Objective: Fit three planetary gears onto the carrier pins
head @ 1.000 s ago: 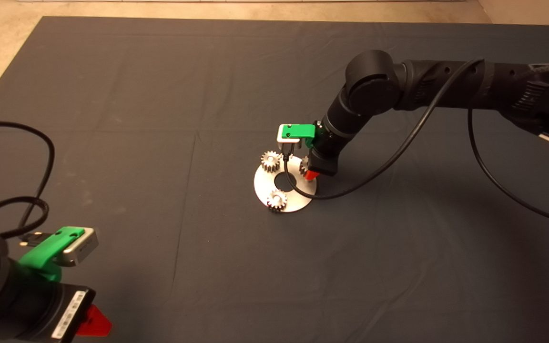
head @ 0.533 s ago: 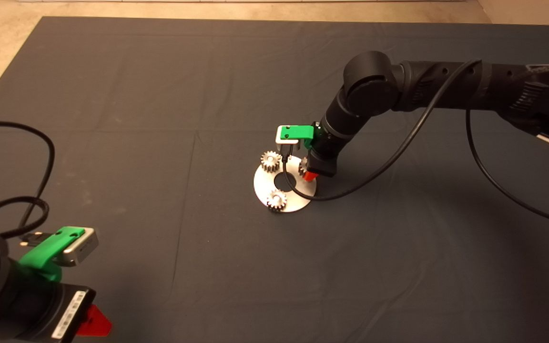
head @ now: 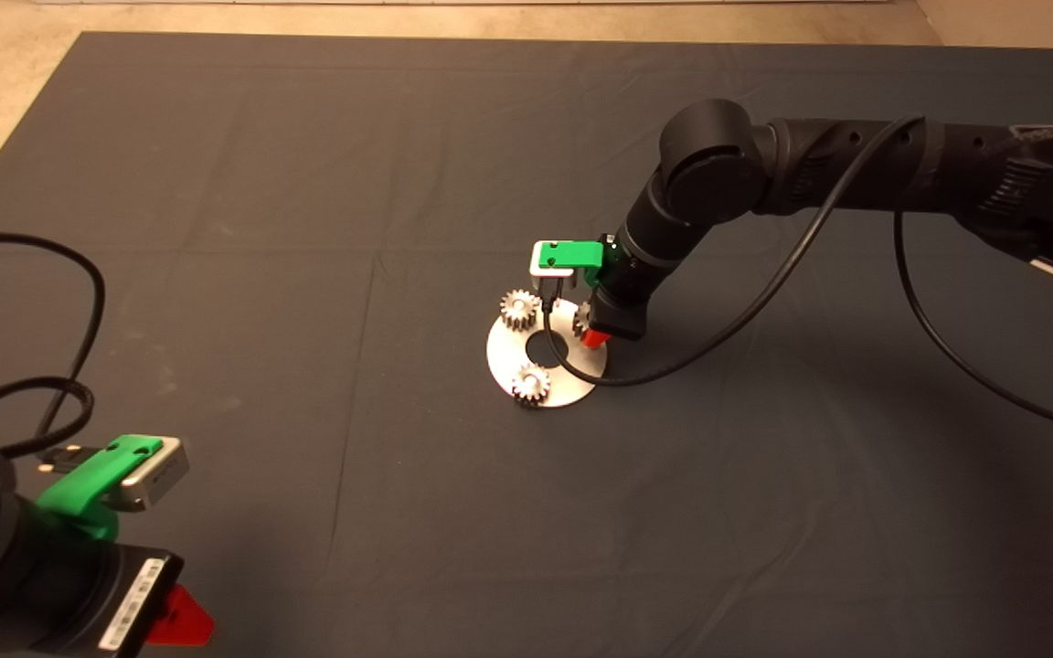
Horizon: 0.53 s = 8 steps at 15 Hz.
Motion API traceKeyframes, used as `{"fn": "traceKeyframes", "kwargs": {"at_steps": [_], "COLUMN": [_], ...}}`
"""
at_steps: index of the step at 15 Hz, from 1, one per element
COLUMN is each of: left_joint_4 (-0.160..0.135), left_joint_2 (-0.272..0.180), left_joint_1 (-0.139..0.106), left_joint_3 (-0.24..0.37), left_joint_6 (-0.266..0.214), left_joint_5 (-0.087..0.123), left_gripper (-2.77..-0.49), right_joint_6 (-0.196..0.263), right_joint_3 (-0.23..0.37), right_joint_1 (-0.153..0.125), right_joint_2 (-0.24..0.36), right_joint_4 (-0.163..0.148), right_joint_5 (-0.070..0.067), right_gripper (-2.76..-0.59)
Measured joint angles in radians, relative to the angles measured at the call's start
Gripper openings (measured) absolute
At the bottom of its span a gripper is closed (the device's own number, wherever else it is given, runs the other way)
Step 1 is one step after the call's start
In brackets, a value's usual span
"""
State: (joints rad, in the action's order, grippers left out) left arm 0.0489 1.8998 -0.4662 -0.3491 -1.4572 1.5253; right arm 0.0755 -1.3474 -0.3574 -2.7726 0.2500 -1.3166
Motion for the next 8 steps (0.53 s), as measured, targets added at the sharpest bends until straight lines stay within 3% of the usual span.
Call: {"fn": "traceKeyframes", "kwargs": {"at_steps": [8], "left_joint_4": [0.0], "left_joint_2": [0.0], "left_joint_1": [0.0], "left_joint_3": [0.0], "left_joint_6": [0.0], "left_joint_5": [0.0], "left_gripper": [-1.24], "right_joint_6": [0.0], "right_joint_3": [0.001], "right_joint_1": [0.001], "right_joint_2": [0.0], "right_joint_4": [0.0], "right_joint_5": [-0.004], "right_gripper": [-2.28]}}
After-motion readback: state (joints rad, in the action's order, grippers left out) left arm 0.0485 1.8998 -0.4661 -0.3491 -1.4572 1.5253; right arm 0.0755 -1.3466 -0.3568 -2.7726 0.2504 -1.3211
